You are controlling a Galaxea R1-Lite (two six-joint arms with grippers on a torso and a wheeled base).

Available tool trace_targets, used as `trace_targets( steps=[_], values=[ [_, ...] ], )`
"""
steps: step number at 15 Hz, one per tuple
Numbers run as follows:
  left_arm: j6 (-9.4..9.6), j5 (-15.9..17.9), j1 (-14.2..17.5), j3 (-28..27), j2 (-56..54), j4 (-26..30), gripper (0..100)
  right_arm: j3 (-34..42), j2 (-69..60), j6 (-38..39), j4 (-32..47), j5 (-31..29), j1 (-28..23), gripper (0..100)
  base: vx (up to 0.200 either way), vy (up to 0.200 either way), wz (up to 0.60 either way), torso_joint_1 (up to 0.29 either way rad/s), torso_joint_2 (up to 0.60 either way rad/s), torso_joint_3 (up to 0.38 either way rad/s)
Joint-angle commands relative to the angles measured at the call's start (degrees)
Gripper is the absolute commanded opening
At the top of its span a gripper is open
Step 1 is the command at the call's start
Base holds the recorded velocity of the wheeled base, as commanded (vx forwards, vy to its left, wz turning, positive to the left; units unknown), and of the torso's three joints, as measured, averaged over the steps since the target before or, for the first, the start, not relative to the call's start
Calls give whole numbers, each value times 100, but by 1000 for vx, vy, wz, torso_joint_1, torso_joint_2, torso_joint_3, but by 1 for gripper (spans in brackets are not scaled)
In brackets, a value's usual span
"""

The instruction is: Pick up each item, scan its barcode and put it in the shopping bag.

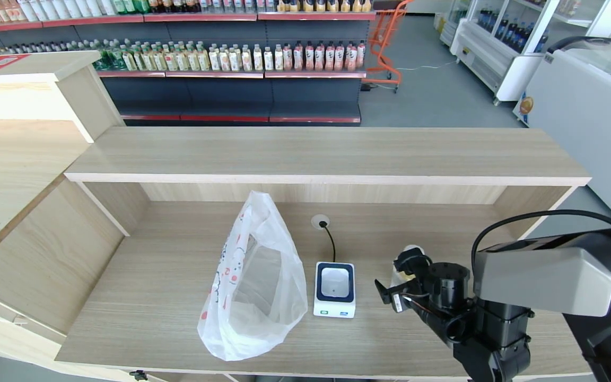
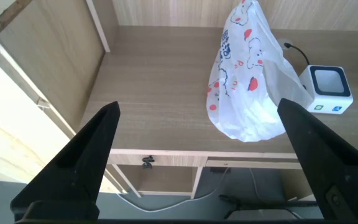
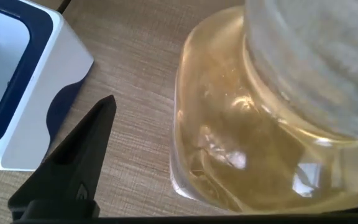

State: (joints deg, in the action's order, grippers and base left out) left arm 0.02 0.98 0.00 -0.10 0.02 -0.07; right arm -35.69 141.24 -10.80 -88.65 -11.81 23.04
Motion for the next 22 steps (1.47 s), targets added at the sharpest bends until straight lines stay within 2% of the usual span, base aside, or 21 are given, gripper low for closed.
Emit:
trace_targets(
  steps=[1,11,14,17,19,20,21,22],
  values=[
    [-2,-1,0,1,-2,-1,100,-25,-35,-10,-65,4,-1,0,0,0,0,0,0,0],
    [-2,-1,0,1,-2,-1,100,1,141,-186,-135,-23,-54,0,0,0,0,0,0,0],
    [-2,-1,0,1,-2,-1,100,27,9,210,-135,135,-98,0,0,0,0,0,0,0],
    [-2,-1,0,1,-2,-1,100,353,-624,931,-135,979,-239,0,0,0,0,0,0,0],
    [-2,-1,0,1,-2,-1,100,520,-1485,1449,-38,2297,-370,0,0,0,0,0,0,0],
    [-2,-1,0,1,-2,-1,100,502,-1890,1651,278,2886,-432,0,0,0,0,0,0,0],
    [-2,-1,0,1,-2,-1,100,502,-1925,1669,296,2922,-432,0,0,0,0,0,0,0],
    [-2,-1,0,1,-2,-1,100,722,-2558,2064,656,3774,-467,0,0,0,0,0,0,0]
  ],
)
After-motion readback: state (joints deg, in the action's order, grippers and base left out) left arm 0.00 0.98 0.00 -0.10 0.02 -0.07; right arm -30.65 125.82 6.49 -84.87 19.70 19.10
